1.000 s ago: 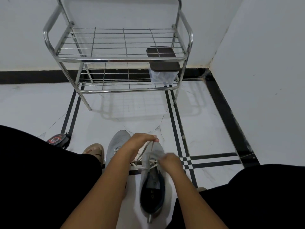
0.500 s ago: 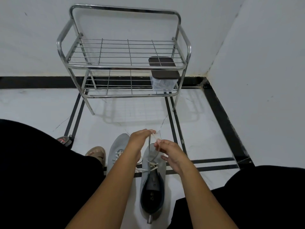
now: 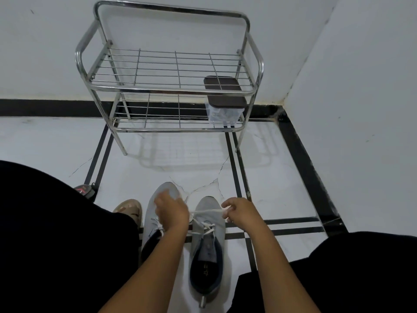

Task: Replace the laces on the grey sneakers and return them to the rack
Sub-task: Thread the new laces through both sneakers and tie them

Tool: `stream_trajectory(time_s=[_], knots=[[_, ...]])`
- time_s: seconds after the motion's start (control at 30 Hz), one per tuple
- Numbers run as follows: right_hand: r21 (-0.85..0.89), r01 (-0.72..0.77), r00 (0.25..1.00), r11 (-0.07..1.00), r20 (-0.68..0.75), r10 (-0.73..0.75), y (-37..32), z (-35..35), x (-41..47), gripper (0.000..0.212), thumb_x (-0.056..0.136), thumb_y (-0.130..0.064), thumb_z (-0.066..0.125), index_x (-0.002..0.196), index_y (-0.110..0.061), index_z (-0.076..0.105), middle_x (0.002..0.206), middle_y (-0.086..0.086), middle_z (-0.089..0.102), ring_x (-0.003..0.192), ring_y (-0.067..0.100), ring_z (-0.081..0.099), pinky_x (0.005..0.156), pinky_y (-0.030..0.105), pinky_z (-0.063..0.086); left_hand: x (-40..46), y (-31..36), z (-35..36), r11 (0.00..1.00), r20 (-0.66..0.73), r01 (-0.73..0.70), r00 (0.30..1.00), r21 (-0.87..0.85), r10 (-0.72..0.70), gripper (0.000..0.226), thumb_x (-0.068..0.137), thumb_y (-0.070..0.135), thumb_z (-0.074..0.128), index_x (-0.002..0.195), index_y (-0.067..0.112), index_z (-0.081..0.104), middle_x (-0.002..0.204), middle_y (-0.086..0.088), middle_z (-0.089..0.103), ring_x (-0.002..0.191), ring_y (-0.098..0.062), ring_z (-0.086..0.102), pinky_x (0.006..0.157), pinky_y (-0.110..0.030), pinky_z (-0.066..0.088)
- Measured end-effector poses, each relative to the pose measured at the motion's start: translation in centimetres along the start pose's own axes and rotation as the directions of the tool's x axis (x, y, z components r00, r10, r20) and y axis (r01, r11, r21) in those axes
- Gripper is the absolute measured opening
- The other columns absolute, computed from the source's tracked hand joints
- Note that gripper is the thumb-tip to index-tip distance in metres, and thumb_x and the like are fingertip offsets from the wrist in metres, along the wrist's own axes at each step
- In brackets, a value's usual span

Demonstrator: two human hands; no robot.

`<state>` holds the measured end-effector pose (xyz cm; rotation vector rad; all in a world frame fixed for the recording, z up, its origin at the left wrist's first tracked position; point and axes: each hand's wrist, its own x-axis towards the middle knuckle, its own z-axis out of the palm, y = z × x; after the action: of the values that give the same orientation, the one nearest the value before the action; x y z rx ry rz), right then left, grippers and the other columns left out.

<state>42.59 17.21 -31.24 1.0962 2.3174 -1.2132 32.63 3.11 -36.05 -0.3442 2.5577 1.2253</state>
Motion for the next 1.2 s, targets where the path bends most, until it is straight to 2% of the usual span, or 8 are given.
stream_trajectory(time_s=[0.07,0.13,0.27,0.5,0.6,0.7,0.9,1.2], knots=[[0.072,0.015,0.998,0.997,-0.061,-0.011,-0.3,0.6,0.3,0.016,0.086,-0.003,0.058,0.087,-0.019,0.063,0.077,-0.003,0.071,0.072,0.013,0.067,0.062,0.022,0.049,-0.1,0.4,1.3,0.968,0.288,-0.247,0.925,-0.041,0.248,0.027,0.101,0.014,0.041,0.121,0.011,0.059,0.12,-0.008,0.063,0.11,-0.026,0.058,0.081,-0.026,0.039],[0.093,0.051,0.992,0.994,-0.12,-0.039,-0.3,0.7,0.5,0.014,0.084,-0.01,0.068,0.076,-0.02,0.063,0.073,-0.003,0.068,0.068,0.013,0.065,0.062,0.022,0.048,-0.6,0.7,1.8,0.958,0.56,-0.247,0.778,-0.142,0.284,0.026,0.102,0.012,0.041,0.116,0.011,0.063,0.11,-0.008,0.069,0.106,-0.021,0.062,0.08,-0.023,0.042],[0.24,0.018,0.988,0.971,-0.153,0.02,0.2,0.5,1.0,0.009,0.088,-0.009,0.066,0.086,-0.015,0.073,0.077,0.002,0.069,0.072,0.014,0.063,0.075,0.029,0.057,-0.7,-0.2,2.5,0.943,0.672,-0.27,0.664,-0.193,0.328,0.016,0.096,0.013,0.055,0.097,0.016,0.071,0.093,0.0,0.069,0.093,-0.013,0.062,0.081,-0.021,0.047],[0.27,-0.142,0.966,0.952,-0.171,0.193,1.7,1.9,2.8,0.021,0.087,-0.003,0.051,0.101,-0.007,0.067,0.095,0.011,0.07,0.091,0.026,0.068,0.087,0.041,0.056,-0.1,-1.0,3.3,0.963,0.579,-0.267,0.783,-0.014,0.226,0.009,0.089,0.026,0.067,0.083,0.018,0.067,0.084,0.001,0.067,0.082,-0.016,0.061,0.079,-0.03,0.049],[0.047,-0.214,0.977,0.976,0.004,0.214,3.1,3.9,2.8,0.012,0.088,-0.012,0.055,0.081,-0.009,0.065,0.079,0.008,0.063,0.071,0.02,0.061,0.066,0.029,0.05,-0.1,-1.8,3.3,0.879,0.574,-0.391,0.799,0.273,0.178,0.011,0.09,0.029,0.06,0.082,0.023,0.064,0.089,0.001,0.069,0.089,-0.019,0.063,0.082,-0.032,0.049],[0.045,-0.213,0.968,0.976,0.148,0.204,5.0,7.3,1.9,0.017,0.083,-0.025,0.069,0.088,-0.009,0.071,0.083,0.009,0.067,0.079,0.021,0.063,0.069,0.028,0.051,-0.7,-2.8,3.6,0.759,0.588,-0.458,0.799,0.464,0.123,0.017,0.089,0.032,0.055,0.094,0.024,0.069,0.101,0.003,0.071,0.103,-0.021,0.063,0.101,-0.04,0.043],[0.211,-0.329,0.943,0.921,0.132,0.306,7.7,8.6,3.2,0.027,0.09,-0.009,0.055,0.112,-0.013,0.071,0.113,0.011,0.069,0.107,0.027,0.062,0.093,0.039,0.054,-1.4,-4.5,4.7,0.624,0.625,-0.54,0.774,0.565,0.104,0.022,0.087,0.033,0.054,0.095,0.031,0.073,0.106,0.001,0.071,0.112,-0.023,0.058,0.111,-0.045,0.023],[0.316,-0.403,0.915,0.859,0.164,0.369,8.3,9.2,4.2,0.03,0.089,-0.005,0.052,0.108,-0.017,0.072,0.098,0.008,0.066,0.091,0.021,0.058,0.086,0.037,0.055,-1.8,-4.8,5.7,0.575,0.584,-0.534,0.803,0.62,0.116,0.023,0.08,0.032,0.056,0.091,0.027,0.076,0.1,0.002,0.07,0.113,-0.022,0.055,0.115,-0.054,0.011]])
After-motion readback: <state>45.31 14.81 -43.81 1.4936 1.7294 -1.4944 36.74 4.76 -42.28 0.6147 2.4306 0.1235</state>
